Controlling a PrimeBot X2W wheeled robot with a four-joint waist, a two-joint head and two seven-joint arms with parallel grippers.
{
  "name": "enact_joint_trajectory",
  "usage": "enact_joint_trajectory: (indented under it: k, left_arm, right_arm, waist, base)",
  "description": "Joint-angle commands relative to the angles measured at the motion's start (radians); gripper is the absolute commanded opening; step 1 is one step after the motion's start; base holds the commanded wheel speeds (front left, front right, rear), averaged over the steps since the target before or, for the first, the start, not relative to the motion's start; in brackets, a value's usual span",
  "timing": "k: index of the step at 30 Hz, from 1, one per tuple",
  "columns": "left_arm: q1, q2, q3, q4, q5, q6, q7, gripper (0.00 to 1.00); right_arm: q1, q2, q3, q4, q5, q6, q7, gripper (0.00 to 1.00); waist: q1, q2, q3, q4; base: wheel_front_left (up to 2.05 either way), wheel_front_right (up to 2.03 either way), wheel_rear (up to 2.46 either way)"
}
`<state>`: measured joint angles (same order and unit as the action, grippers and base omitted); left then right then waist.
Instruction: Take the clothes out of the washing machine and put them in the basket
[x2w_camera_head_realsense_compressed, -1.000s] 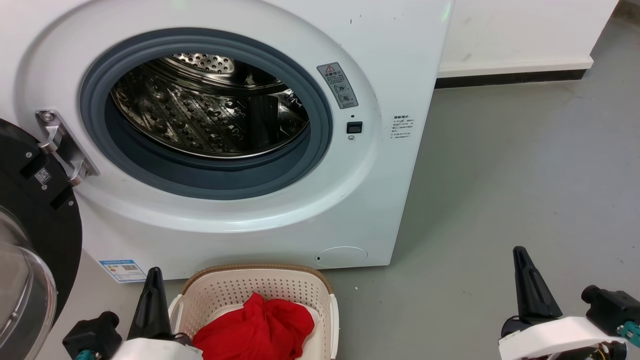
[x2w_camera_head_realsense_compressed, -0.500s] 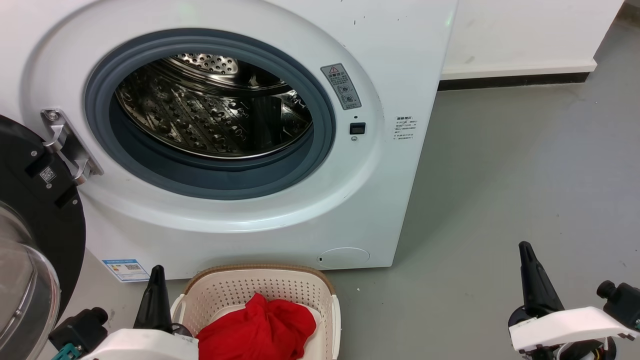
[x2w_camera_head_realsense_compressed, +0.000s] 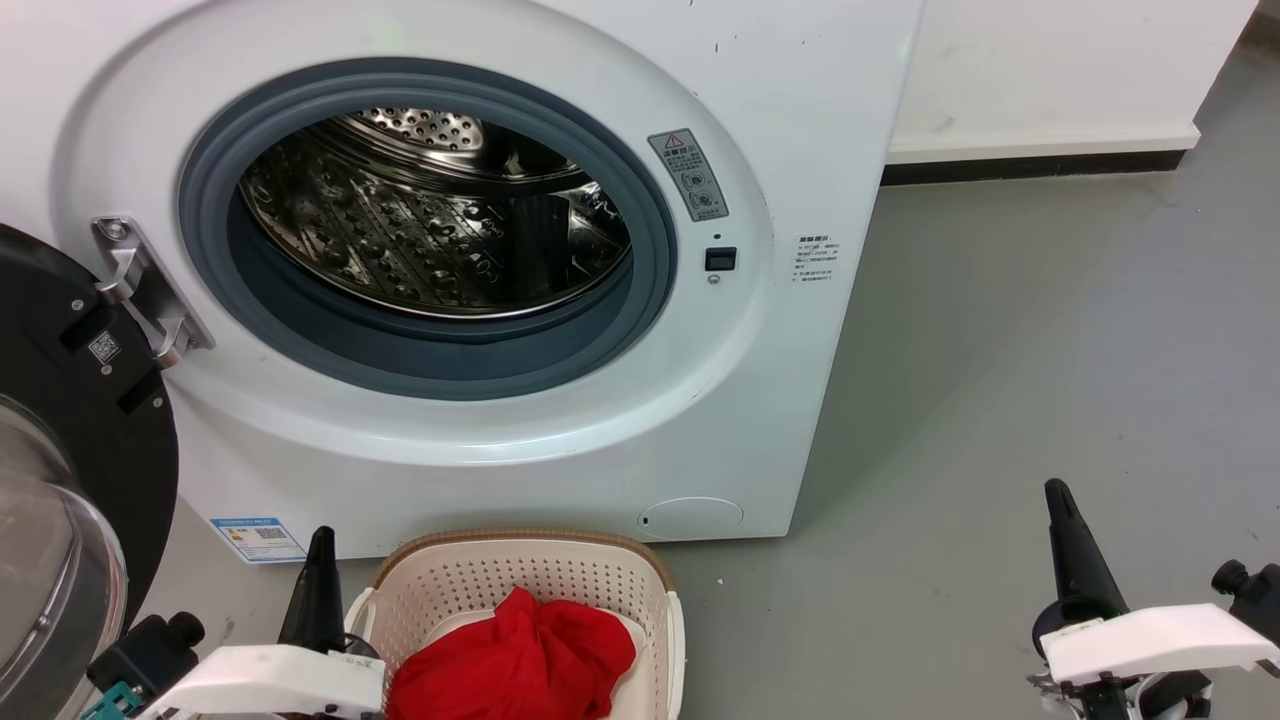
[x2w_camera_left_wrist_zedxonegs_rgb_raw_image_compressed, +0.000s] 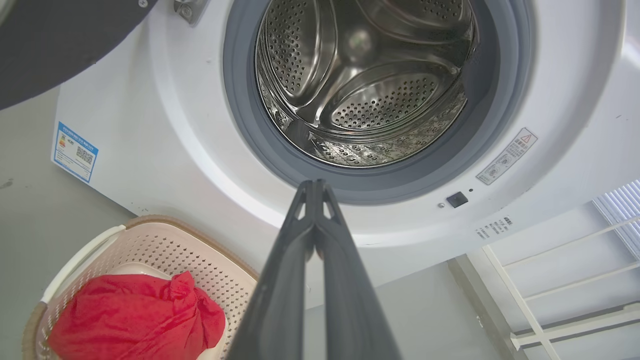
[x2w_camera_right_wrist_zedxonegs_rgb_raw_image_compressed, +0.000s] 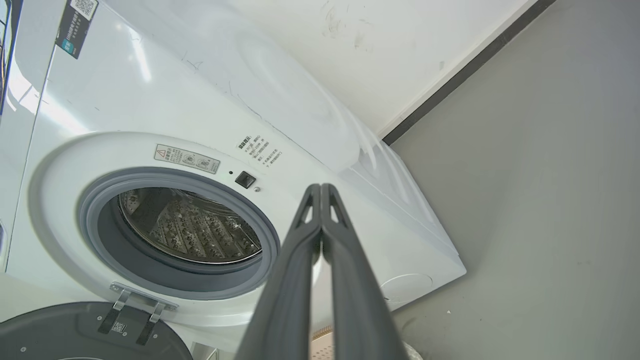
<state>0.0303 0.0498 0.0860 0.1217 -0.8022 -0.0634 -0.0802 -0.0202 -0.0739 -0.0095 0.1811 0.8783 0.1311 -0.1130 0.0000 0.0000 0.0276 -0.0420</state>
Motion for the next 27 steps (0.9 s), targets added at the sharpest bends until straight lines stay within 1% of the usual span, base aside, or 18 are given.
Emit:
enact_joint_trajectory:
  k: [1,25,27]
  left_arm:
    - [-0.032,0.001,0.005,-0.005,-0.038,-0.008,0.009,0.00]
    - [-0.074,0.001,0.014,0.044,-0.328,-0.031,0.080,0.00]
    - [-0.082,0.001,0.015,0.051,-0.371,-0.034,0.090,0.00]
  right_arm:
    - [-0.023,-0.008,-0.004,-0.005,0.037,0.000,0.008,0.00]
    - [-0.051,-0.010,-0.025,0.020,0.315,0.000,0.077,0.00]
    - [-0.055,-0.010,-0.028,0.024,0.355,0.000,0.087,0.00]
  waist:
    - [0.0000,0.0000,-0.001,0.001]
    - [0.0000,0.0000,-0.008,0.013]
    - [0.0000,0.0000,-0.009,0.015]
  base:
    - [0.00,0.00,0.00]
    - [0.00,0.00,0.00]
    - [0.00,0.00,0.00]
